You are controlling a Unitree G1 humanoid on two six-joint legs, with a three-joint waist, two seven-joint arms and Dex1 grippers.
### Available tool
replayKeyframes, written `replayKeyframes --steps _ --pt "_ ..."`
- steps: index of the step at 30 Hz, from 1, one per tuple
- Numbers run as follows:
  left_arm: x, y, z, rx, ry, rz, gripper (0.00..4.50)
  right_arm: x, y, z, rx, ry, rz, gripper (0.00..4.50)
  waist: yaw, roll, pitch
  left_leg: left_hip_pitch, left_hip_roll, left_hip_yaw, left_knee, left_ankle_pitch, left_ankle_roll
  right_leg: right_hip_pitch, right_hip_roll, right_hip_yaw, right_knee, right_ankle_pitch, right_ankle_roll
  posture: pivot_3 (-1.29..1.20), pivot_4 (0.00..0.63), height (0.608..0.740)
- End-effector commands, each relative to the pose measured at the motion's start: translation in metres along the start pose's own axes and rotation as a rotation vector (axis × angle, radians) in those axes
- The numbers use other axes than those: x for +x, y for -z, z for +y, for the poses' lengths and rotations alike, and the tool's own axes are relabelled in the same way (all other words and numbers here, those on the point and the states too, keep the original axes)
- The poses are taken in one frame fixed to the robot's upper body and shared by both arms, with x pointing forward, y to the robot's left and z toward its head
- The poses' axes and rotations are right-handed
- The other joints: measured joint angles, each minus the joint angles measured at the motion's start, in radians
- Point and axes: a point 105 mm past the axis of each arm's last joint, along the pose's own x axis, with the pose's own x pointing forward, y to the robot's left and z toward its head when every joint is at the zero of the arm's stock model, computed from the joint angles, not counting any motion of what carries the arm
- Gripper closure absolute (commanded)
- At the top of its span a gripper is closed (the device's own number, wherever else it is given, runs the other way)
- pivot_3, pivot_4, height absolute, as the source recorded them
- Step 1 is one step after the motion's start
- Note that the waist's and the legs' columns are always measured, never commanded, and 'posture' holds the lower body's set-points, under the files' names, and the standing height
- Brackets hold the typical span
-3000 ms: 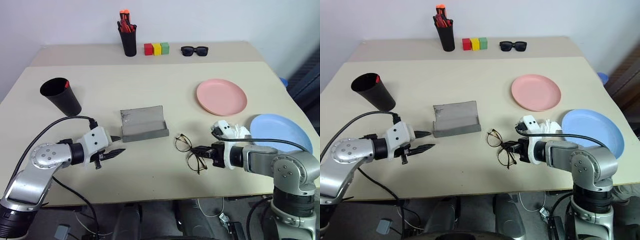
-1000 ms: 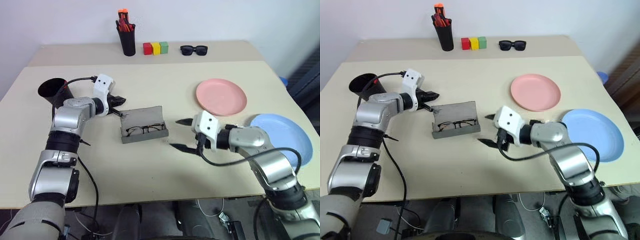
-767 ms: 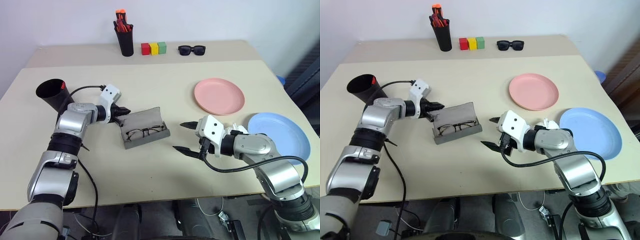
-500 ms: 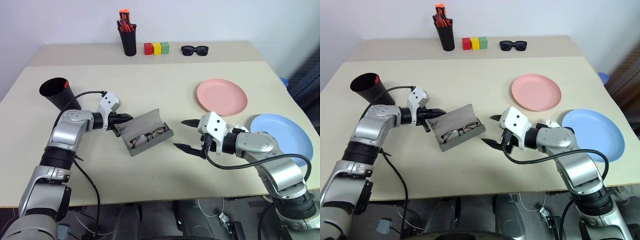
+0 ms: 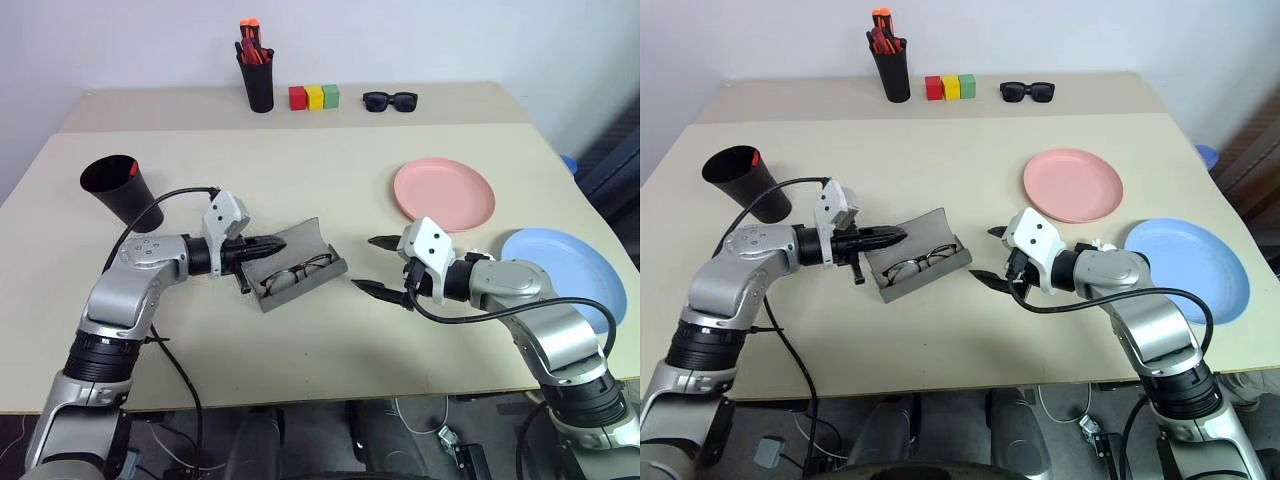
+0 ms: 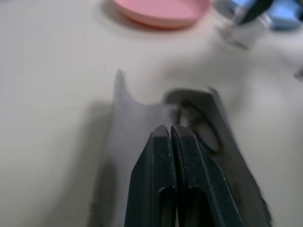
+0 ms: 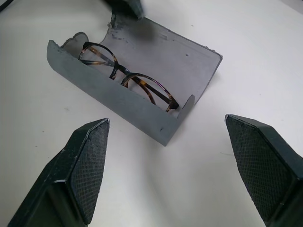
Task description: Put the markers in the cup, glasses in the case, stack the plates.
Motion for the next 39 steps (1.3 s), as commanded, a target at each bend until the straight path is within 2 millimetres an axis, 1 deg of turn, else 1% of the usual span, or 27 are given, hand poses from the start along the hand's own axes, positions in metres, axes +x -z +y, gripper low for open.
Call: replayKeyframes --steps 1,4,6,9,13,17,18,21,24,28,30,32,35,36,38,39 --pt "-0.010 0.000 0.037 0.005 -0.206 0.037 4.46 0.000 -0.007 0.003 -0.032 0.000 -0.027 0.52 -0.001 0.000 0.000 0.000 0.000 0.000 0.000 0.000 0.000 0.000 0.000 0.000 0.000 0.000 0.000 0.00 0.150 0.740" --pt "-0.010 0.007 0.050 -0.032 -0.270 0.091 4.46 -0.001 -0.009 0.003 -0.029 0.006 -0.039 0.52 -0.001 0.000 0.000 0.000 0.000 0.000 0.000 0.000 0.000 0.000 0.000 0.000 0.000 0.000 0.000 0.00 0.150 0.740" --pt "-0.009 0.015 0.051 -0.042 -0.274 0.139 4.46 -0.002 -0.011 0.001 -0.020 0.017 -0.057 0.52 0.000 0.000 0.000 0.000 0.000 0.000 0.000 0.000 0.000 0.000 0.000 0.000 0.000 0.000 0.000 0.00 0.150 0.740" --pt "-0.004 0.019 0.037 -0.028 -0.183 0.164 4.46 -0.003 -0.011 0.000 -0.010 0.026 -0.061 0.52 0.000 0.000 0.000 0.000 0.000 0.000 0.000 0.000 0.000 0.000 0.000 0.000 0.000 0.000 0.000 0.00 0.150 0.740" --pt "-0.001 0.016 0.018 -0.011 -0.053 0.144 4.46 -0.004 -0.008 0.000 -0.008 0.029 -0.056 0.52 0.000 0.000 0.000 0.000 0.000 0.000 -0.001 0.000 0.000 0.000 0.000 0.000 0.000 0.000 0.000 0.00 0.150 0.740" --pt "-0.003 0.001 0.004 0.021 0.038 0.061 4.46 -0.005 -0.006 0.000 -0.002 0.038 -0.052 0.52 -0.001 0.000 0.000 0.000 0.000 0.000 -0.001 0.000 0.000 0.000 0.000 0.000 0.000 0.000 0.000 0.00 0.150 0.740" --pt "-0.004 0.000 0.001 0.022 0.053 0.053 4.46 -0.005 -0.006 0.000 -0.002 0.039 -0.051 0.52 0.000 0.000 0.000 0.000 0.000 0.000 -0.001 0.000 0.000 0.000 0.000 0.000 0.000 0.000 0.000 0.00 0.150 0.740" --pt "-0.006 -0.004 -0.015 0.026 0.131 0.030 4.46 -0.005 -0.005 -0.001 0.001 0.044 -0.050 0.52 -0.001 0.000 0.000 0.000 0.000 0.000 0.000 0.000 0.000 0.000 0.000 0.000 0.000 0.000 0.000 0.00 0.150 0.740" --pt "-0.008 0.000 -0.030 0.060 0.189 0.044 4.46 -0.003 -0.005 -0.001 0.001 0.046 -0.050 0.52 -0.002 0.000 0.000 0.000 0.000 0.000 -0.001 0.000 0.000 0.000 0.000 0.000 0.000 0.000 0.000 0.00 0.150 0.740" --pt "-0.009 0.014 -0.047 0.100 0.243 0.100 4.46 -0.001 -0.007 -0.008 0.000 0.074 -0.058 0.52 -0.001 0.000 0.000 0.000 0.000 0.000 0.000 0.000 0.000 0.000 0.000 0.000 0.000 0.000 0.000 0.00 0.150 0.740" --pt "-0.010 0.021 -0.049 0.098 0.244 0.123 4.46 -0.001 -0.009 -0.016 0.001 0.107 -0.069 0.52 -0.001 0.000 0.000 0.000 0.000 0.000 0.000 0.000 0.000 0.000 0.000 0.001 0.000 0.000 0.000 0.00 0.150 0.740" --pt "-0.011 0.026 -0.048 0.096 0.232 0.140 4.46 0.000 -0.015 -0.031 0.004 0.176 -0.087 0.52 -0.001 0.000 0.000 0.000 0.000 0.001 0.000 0.000 0.000 0.000 0.000 0.001 0.000 0.000 0.000 0.00 0.150 0.740" --pt "-0.012 0.026 -0.045 0.105 0.202 0.128 4.46 0.001 -0.022 -0.060 -0.015 0.298 -0.077 0.52 -0.003 0.000 0.000 0.001 0.000 0.001 0.000 0.000 0.000 0.000 0.000 0.001 0.000 0.000 -0.001 0.00 0.150 0.740" --pt "-0.013 0.024 -0.042 0.107 0.182 0.112 4.46 0.000 -0.021 -0.071 -0.018 0.339 -0.053 0.52 -0.002 0.000 0.000 0.001 0.000 0.001 0.000 0.000 0.000 0.000 0.000 0.001 0.000 0.000 -0.001 0.00 0.150 0.740" --pt "-0.017 0.018 -0.031 0.097 0.120 0.057 4.46 0.000 -0.013 -0.090 -0.039 0.410 0.035 0.52 -0.001 0.000 0.000 0.001 0.000 0.001 0.000 0.000 0.000 0.000 0.000 0.001 0.000 0.000 -0.001 0.00 0.150 0.740" --pt "-0.018 0.011 -0.024 0.087 0.077 0.012 4.46 -0.001 -0.007 -0.099 -0.064 0.443 0.087 0.52 -0.001 0.000 0.000 0.001 0.000 0.001 0.000 0.000 0.000 0.000 0.000 0.001 0.000 0.000 -0.001 0.00 0.150 0.740"
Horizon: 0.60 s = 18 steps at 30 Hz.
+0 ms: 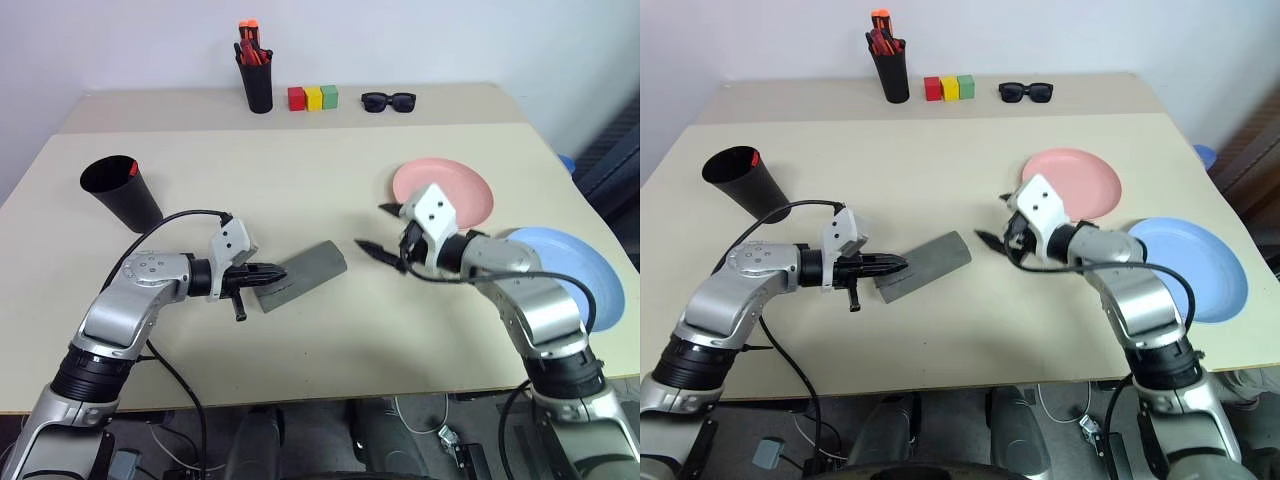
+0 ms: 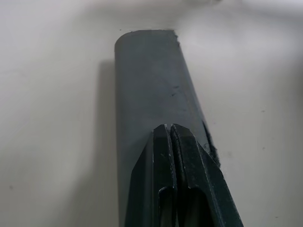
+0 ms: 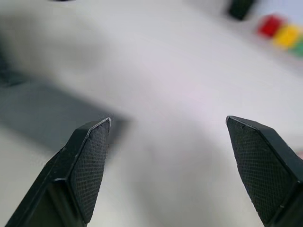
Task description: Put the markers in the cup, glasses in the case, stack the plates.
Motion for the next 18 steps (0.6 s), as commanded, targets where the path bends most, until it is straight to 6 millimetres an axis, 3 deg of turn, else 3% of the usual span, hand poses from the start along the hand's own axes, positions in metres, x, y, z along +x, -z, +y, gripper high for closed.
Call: replayKeyframes --steps 1,4,10,13,18 --pt "-0.020 -0.028 0.028 0.007 -0.177 -0.167 4.46 0.005 0.017 -0.037 -0.090 0.153 0.139 0.52 0.002 0.000 0.000 0.000 0.000 0.000 0.000 0.000 0.000 0.000 0.000 0.000 0.000 0.000 0.000 0.00 0.150 0.740" --pt "-0.035 -0.047 0.037 0.011 -0.251 -0.262 4.46 0.012 0.036 -0.055 -0.156 0.212 0.245 0.52 0.001 0.000 0.000 0.000 0.000 0.000 0.000 0.000 0.000 0.000 0.000 0.000 0.000 0.000 0.000 0.00 0.150 0.740" --pt "-0.042 -0.037 0.022 0.057 -0.248 -0.187 4.46 0.023 0.065 -0.062 -0.201 0.204 0.345 0.52 -0.005 0.001 0.000 0.000 0.000 0.000 -0.003 0.000 0.000 -0.001 -0.001 0.000 0.000 0.000 0.001 0.00 0.150 0.740" --pt "-0.040 -0.033 0.016 0.051 -0.263 -0.186 4.50 0.023 0.074 -0.069 -0.219 0.232 0.385 1.35 -0.005 0.001 0.000 0.000 0.000 0.000 -0.002 0.000 0.000 -0.001 0.000 0.000 0.000 0.000 0.001 0.00 0.150 0.740" --pt "-0.031 -0.056 0.005 0.063 -0.293 -0.295 4.50 0.017 0.068 -0.073 -0.235 0.251 0.369 3.85 0.002 0.001 0.000 -0.001 -0.001 0.000 -0.001 0.000 0.000 0.000 -0.001 0.000 0.000 0.000 0.001 0.00 0.150 0.740"
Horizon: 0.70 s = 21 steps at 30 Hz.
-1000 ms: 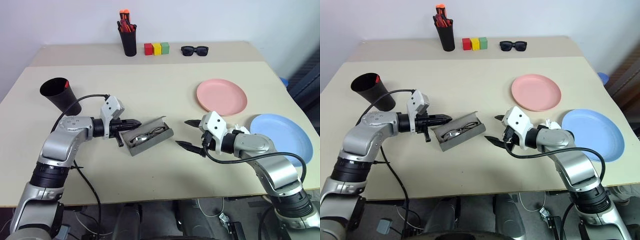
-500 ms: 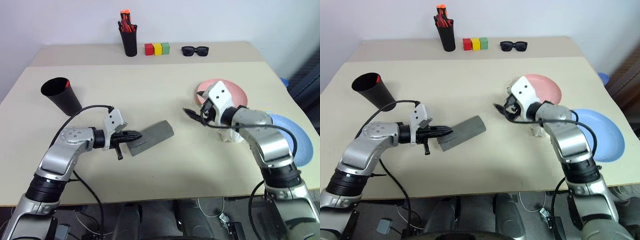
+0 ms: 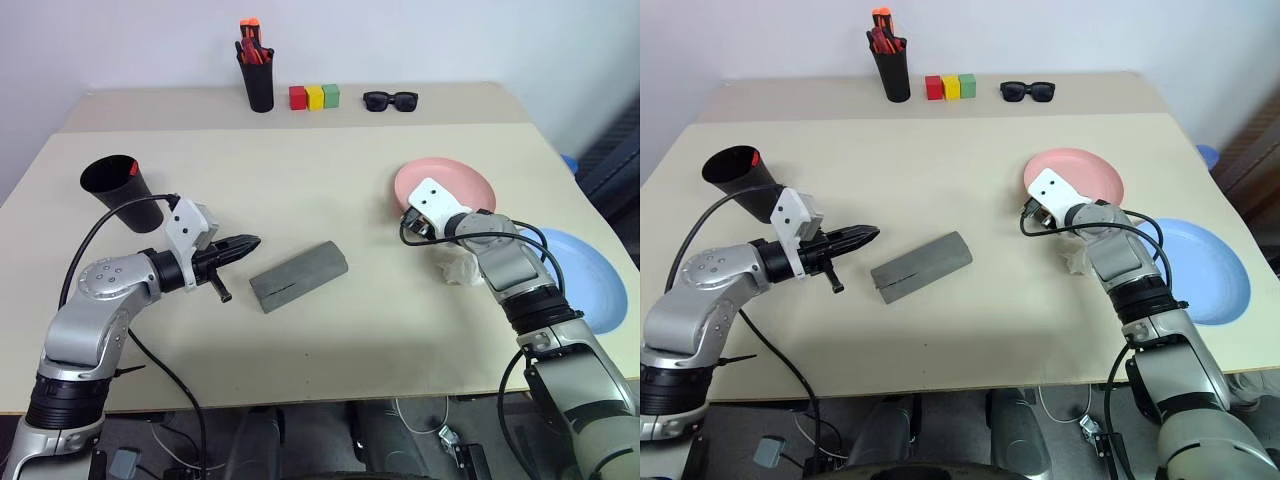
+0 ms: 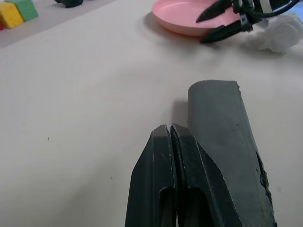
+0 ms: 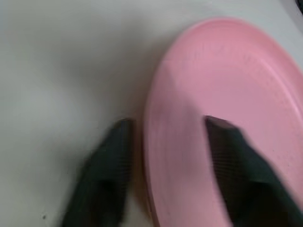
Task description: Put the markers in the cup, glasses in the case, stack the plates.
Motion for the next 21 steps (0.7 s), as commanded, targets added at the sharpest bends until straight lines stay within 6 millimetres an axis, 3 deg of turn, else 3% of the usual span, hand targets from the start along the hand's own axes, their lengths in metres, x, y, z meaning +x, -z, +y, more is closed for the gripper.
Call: replayKeyframes --steps 1,4,11,15,20,21 --pt "0.007 -0.028 -0.015 0.046 0.007 -0.106 4.50 -0.010 -0.016 -0.015 -0.022 0.057 -0.055 4.32 -0.001 0.000 0.000 0.000 0.000 0.000 0.000 0.000 0.000 0.000 0.000 0.000 0.000 0.000 0.000 0.00 0.150 0.740" --pt "0.015 -0.024 -0.032 0.045 0.060 -0.091 4.50 -0.029 -0.025 -0.022 -0.072 0.077 -0.125 4.42 -0.001 0.000 0.000 0.000 0.000 0.000 -0.001 0.000 0.000 0.000 0.000 0.000 0.001 0.000 0.000 0.00 0.150 0.740" --pt "0.033 -0.022 -0.052 -0.010 0.136 -0.116 4.50 -0.103 -0.008 -0.047 -0.166 0.082 -0.182 4.42 0.007 0.001 0.000 0.000 0.000 0.000 0.000 0.000 0.000 0.000 0.000 0.000 -0.001 0.000 0.001 0.00 0.150 0.740" --pt "0.045 -0.020 -0.055 -0.007 0.196 -0.123 4.50 -0.164 0.038 -0.065 -0.112 0.075 -0.032 4.42 0.020 0.003 -0.001 0.001 -0.001 0.000 0.000 0.000 0.000 0.002 0.000 0.000 -0.001 -0.001 0.001 0.00 0.150 0.740" --pt "0.055 -0.021 -0.052 -0.007 0.232 -0.132 4.50 -0.185 0.067 -0.048 -0.062 0.000 0.076 4.42 0.003 0.003 -0.001 0.004 0.000 0.003 0.001 0.000 0.000 0.004 0.001 0.003 -0.001 -0.002 -0.003 0.00 0.150 0.740" --pt "0.056 -0.021 -0.051 -0.005 0.236 -0.134 4.50 -0.185 0.069 -0.045 -0.051 -0.011 0.074 4.13 -0.003 0.003 -0.001 0.004 0.000 0.003 0.001 0.000 0.000 0.004 0.001 0.003 -0.001 -0.002 -0.003 0.00 0.150 0.740"
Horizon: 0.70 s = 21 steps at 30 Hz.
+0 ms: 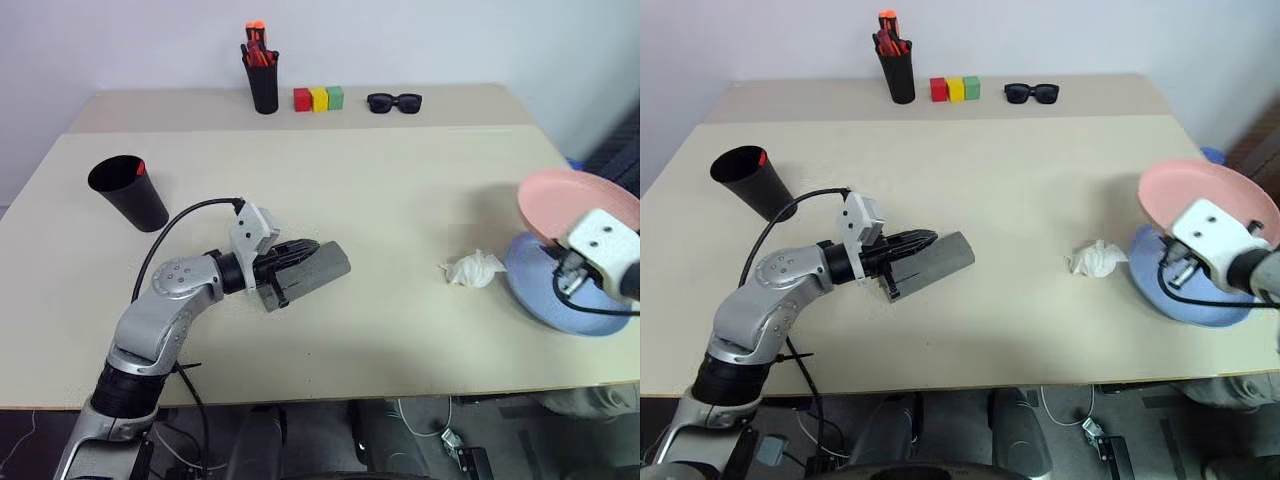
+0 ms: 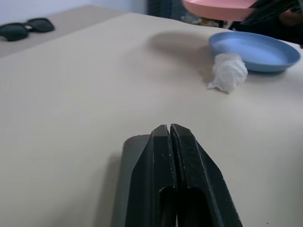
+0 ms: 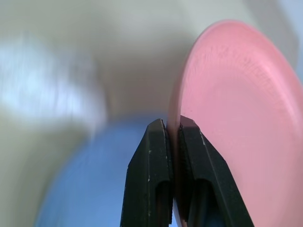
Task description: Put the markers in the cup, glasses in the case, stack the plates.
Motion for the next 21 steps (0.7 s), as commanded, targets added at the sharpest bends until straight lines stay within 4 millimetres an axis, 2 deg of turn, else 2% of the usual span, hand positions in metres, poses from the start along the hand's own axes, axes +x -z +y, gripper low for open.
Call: replayKeyframes --steps 1,2,6,9,12,15,18,21 --pt "0.005 -0.010 0.001 0.044 0.024 -0.037 4.50 -0.008 -0.014 0.001 0.002 -0.006 -0.054 3.78 -0.008 0.000 0.000 0.001 0.000 0.001 0.001 0.000 0.000 0.001 0.000 0.001 0.000 0.000 0.000 0.00 0.150 0.740" --pt "0.005 -0.010 0.002 0.045 0.024 -0.037 4.50 -0.006 -0.017 0.003 0.006 -0.004 -0.070 3.46 -0.012 0.000 0.000 0.002 0.000 0.003 0.000 0.000 0.000 0.001 0.000 0.002 0.000 0.000 0.000 0.00 0.150 0.740" --pt "0.005 -0.008 0.004 0.050 0.012 -0.035 4.50 0.001 -0.035 0.010 0.006 -0.002 -0.146 1.51 -0.015 -0.001 0.000 0.013 0.000 0.005 -0.002 -0.001 0.001 0.010 0.000 0.005 -0.001 -0.001 0.000 0.00 0.150 0.740" --pt "0.000 -0.004 0.004 0.050 -0.010 -0.026 4.50 0.011 -0.052 0.030 0.059 -0.085 -0.228 1.51 -0.014 -0.001 0.000 0.013 0.000 0.005 -0.002 -0.001 0.001 0.011 0.000 0.005 -0.002 -0.001 0.000 0.00 0.150 0.740" --pt "-0.003 -0.002 0.004 0.046 -0.033 -0.024 4.50 0.022 -0.059 0.045 0.049 -0.129 -0.248 1.51 -0.007 -0.001 0.000 0.013 0.000 0.005 -0.002 -0.001 0.001 0.011 0.000 0.005 -0.003 -0.001 0.001 0.00 0.150 0.740" --pt "-0.006 -0.002 0.003 0.046 -0.049 -0.024 4.50 0.040 -0.051 0.055 0.022 -0.147 -0.202 1.51 -0.003 -0.001 0.001 0.013 0.000 0.005 -0.001 -0.001 0.001 0.011 -0.001 0.005 -0.003 -0.001 0.001 0.00 0.150 0.740" --pt "-0.009 -0.001 0.003 0.048 -0.069 -0.021 4.50 0.054 -0.031 0.062 -0.008 -0.159 -0.121 1.51 -0.001 -0.001 0.001 0.012 0.000 0.005 -0.001 -0.001 0.001 0.012 -0.001 0.004 -0.005 -0.001 0.001 0.00 0.150 0.740" --pt "-0.012 0.000 0.003 0.046 -0.081 -0.018 4.50 0.056 -0.024 0.056 -0.017 -0.136 -0.097 2.27 -0.002 -0.001 0.000 0.012 0.000 0.005 -0.002 -0.001 0.001 0.012 -0.001 0.004 -0.005 -0.001 0.001 0.00 0.150 0.740"
